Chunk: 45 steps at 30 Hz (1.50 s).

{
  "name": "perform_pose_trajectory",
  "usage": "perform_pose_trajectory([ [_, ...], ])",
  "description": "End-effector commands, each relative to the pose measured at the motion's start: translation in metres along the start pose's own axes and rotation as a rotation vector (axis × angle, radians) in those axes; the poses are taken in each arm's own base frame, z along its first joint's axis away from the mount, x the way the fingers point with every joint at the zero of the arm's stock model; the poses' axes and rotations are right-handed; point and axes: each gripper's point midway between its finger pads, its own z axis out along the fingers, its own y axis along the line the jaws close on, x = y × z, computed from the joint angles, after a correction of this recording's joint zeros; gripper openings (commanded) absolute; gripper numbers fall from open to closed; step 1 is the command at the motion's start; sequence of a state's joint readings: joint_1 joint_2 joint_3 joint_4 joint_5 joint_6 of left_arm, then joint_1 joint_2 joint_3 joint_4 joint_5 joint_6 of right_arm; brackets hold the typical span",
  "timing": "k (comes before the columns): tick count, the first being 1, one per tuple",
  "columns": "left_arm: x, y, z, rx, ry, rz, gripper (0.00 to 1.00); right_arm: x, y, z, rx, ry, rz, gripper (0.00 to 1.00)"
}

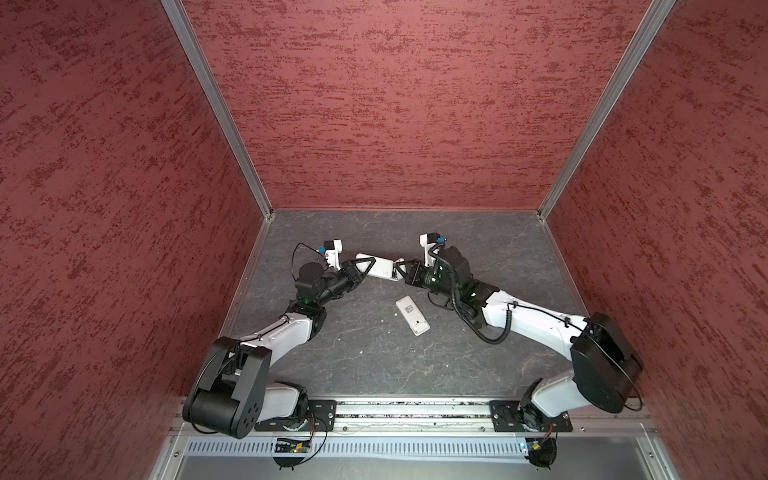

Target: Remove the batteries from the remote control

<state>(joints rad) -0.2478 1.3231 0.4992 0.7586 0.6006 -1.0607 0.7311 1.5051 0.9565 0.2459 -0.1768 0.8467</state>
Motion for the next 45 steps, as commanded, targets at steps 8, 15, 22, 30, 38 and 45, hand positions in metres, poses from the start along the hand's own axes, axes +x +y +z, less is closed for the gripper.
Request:
perform_pose_trajectory([
  [8,0.014,0.025,-0.009,-0.104,0.019,-0.005,0.0,-0.035,-0.061,-0.003,0.21,0.001,-0.148,0.0],
  [15,0.059,0.053,-0.036,-0.288,0.073,-0.027,0.0,-0.016,-0.139,0.034,0.434,0.096,-0.238,0.0],
  [22,0.096,0.08,-0.062,-0.395,0.119,-0.081,0.0,-0.001,-0.187,0.053,0.604,0.151,-0.291,0.0],
  [30,0.121,0.1,-0.074,-0.487,0.163,-0.087,0.0,0.01,-0.2,0.059,0.661,0.184,-0.306,0.13],
  [38,0.137,0.114,-0.077,-0.552,0.2,-0.082,0.0,0.006,-0.183,0.058,0.63,0.171,-0.308,0.31],
  [45,0.147,0.12,-0.076,-0.576,0.232,-0.068,0.0,-0.002,-0.166,0.025,0.632,0.119,-0.259,0.36],
])
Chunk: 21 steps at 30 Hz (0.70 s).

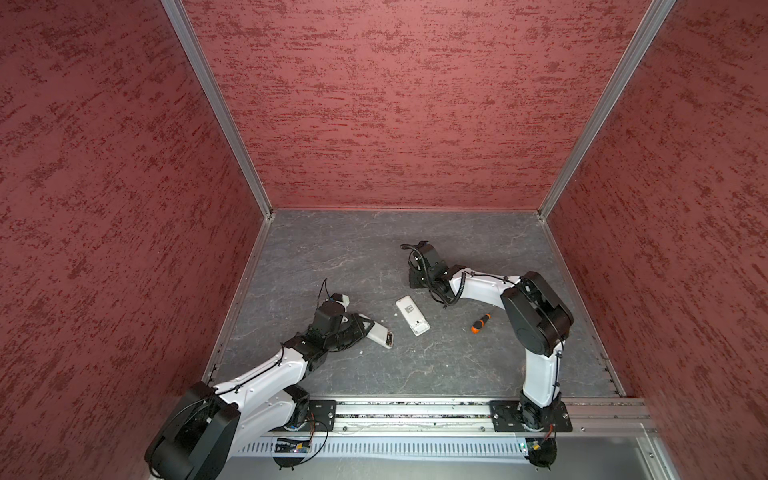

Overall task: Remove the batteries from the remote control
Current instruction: 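Lower the keypad remote with the left gripper while the right gripper withdraws, then reach down and grasp the orange-handled screwdriver with the right gripper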

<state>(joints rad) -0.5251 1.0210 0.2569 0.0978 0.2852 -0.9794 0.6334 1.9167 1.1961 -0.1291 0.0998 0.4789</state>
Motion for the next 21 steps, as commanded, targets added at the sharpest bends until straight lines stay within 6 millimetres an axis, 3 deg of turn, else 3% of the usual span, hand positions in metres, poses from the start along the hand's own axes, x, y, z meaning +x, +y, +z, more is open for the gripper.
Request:
perform_pose_trajectory([
  [1,0.006,0.011,0.004,-0.047,0.008,0.014,0.0,-0.012,-0.004,-0.041,0.017,-0.061,0.053,0.37],
  [4,0.01,0.015,0.006,-0.065,0.017,0.021,0.15,-0.002,-0.02,-0.068,0.058,-0.061,0.082,0.41],
  [7,0.012,0.02,0.006,-0.093,0.018,0.024,0.41,0.011,-0.041,-0.093,0.117,-0.061,0.119,0.44],
  [15,0.014,0.039,-0.006,-0.2,0.005,0.027,0.53,0.033,-0.082,-0.149,0.226,-0.106,0.233,0.48],
  [21,0.013,0.062,-0.023,-0.309,-0.031,-0.005,0.59,0.064,-0.117,-0.166,0.337,-0.089,0.334,0.51],
])
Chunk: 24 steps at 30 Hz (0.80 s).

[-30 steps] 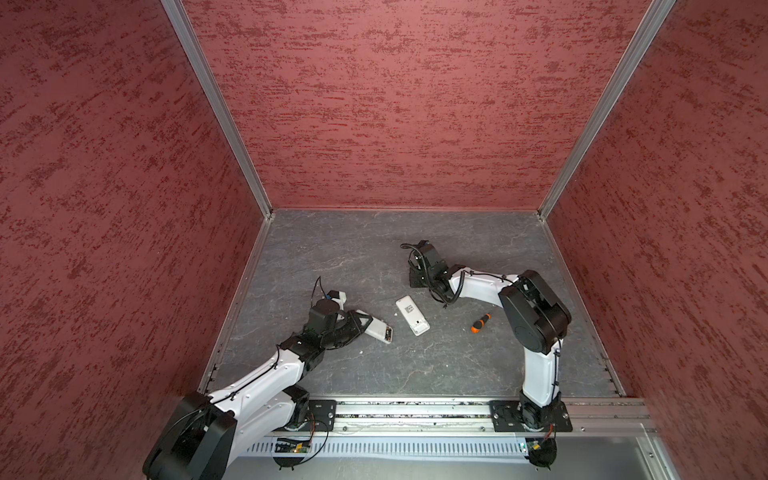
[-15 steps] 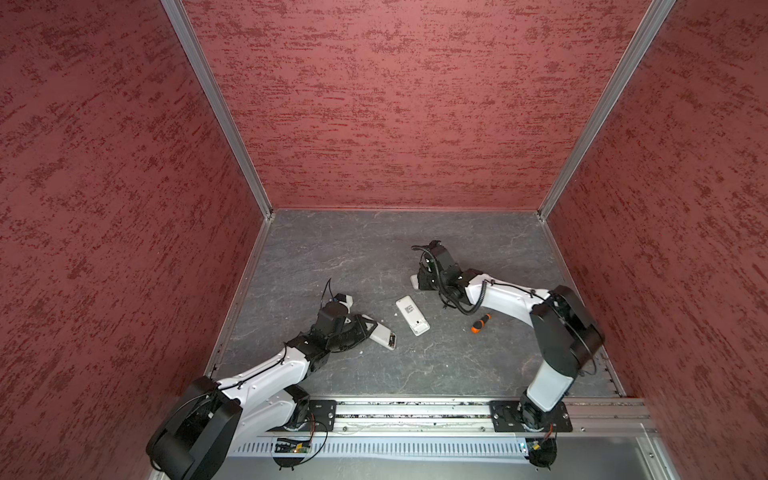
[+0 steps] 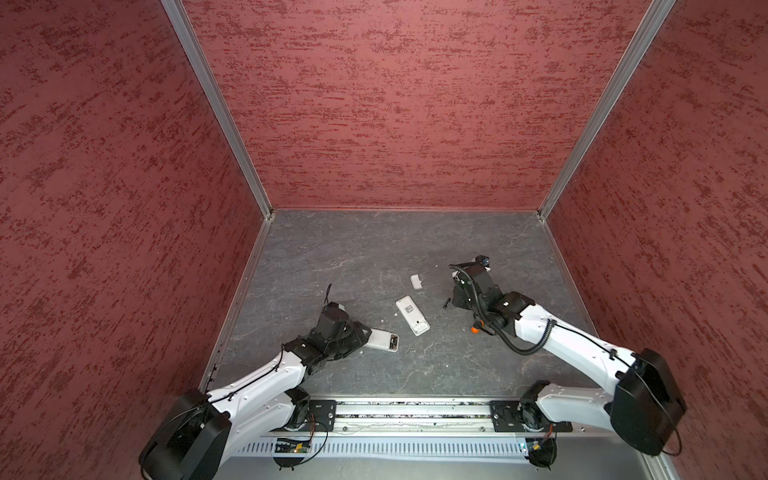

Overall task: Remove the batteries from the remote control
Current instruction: 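Reach down and grasp the orange-handled screwdriver with the right gripper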

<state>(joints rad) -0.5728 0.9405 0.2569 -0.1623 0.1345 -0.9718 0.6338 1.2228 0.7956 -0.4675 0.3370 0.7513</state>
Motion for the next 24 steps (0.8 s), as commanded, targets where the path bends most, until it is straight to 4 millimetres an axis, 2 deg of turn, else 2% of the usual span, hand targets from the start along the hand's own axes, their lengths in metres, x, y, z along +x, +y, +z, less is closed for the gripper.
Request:
perform_pose_trajectory([
  [1,-0.001,0.022,-0.007,-0.103,-0.026,-0.014,0.6,0.016,-0.037,-0.002,0.14,0.021,0.072,0.52],
  [8,-0.006,0.031,-0.021,-0.175,-0.053,-0.019,0.63,0.033,-0.07,-0.002,0.204,0.055,0.147,0.55],
  [17,-0.013,0.017,-0.031,-0.149,-0.077,-0.017,0.63,0.061,-0.086,0.013,0.195,0.139,0.216,0.55],
  [24,-0.022,0.0,-0.04,-0.128,-0.094,0.006,0.63,0.086,-0.086,0.035,0.168,0.209,0.234,0.54],
])
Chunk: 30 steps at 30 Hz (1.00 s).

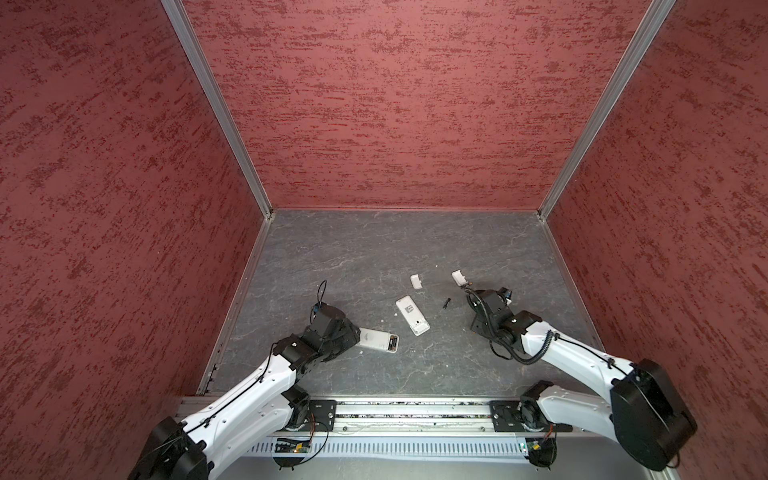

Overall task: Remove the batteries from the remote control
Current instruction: 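Reach down and grasp the orange-handled screwdriver with the right gripper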

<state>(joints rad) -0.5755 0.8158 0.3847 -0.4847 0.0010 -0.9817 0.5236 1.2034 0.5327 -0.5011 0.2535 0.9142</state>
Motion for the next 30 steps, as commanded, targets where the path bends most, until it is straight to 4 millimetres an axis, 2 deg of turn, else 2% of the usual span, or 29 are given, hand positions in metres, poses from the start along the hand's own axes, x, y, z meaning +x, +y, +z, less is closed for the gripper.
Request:
perform_pose_trajectory([
  [1,-0.005,-0.007,-0.007,0.002,-0.016,0.022,0.63,0.004,0.009,0.011,-0.045,0.021,0.055,0.53],
  [4,-0.01,-0.014,-0.009,0.011,-0.021,0.032,0.63,0.006,0.011,0.02,-0.048,0.026,0.051,0.48],
  [8,-0.014,-0.023,-0.009,0.018,-0.021,0.046,0.63,0.005,0.014,0.025,-0.048,0.024,0.036,0.3],
  [12,-0.018,-0.031,-0.007,0.024,-0.02,0.064,0.63,0.002,0.016,0.023,-0.051,0.013,0.014,0.13],
  [16,-0.026,-0.054,-0.008,0.079,-0.013,0.086,0.63,-0.005,0.025,0.013,-0.079,0.003,-0.03,0.0],
  [20,-0.038,-0.095,-0.015,0.18,0.031,0.138,0.63,-0.013,0.045,-0.013,-0.172,-0.011,-0.116,0.0],
  [25,-0.054,-0.146,-0.007,0.35,0.12,0.158,0.63,-0.024,0.084,-0.069,-0.364,-0.119,-0.322,0.0],
  [30,-0.064,-0.186,-0.003,0.45,0.114,0.202,0.63,-0.007,0.117,-0.098,-0.544,-0.162,-0.524,0.0],
])
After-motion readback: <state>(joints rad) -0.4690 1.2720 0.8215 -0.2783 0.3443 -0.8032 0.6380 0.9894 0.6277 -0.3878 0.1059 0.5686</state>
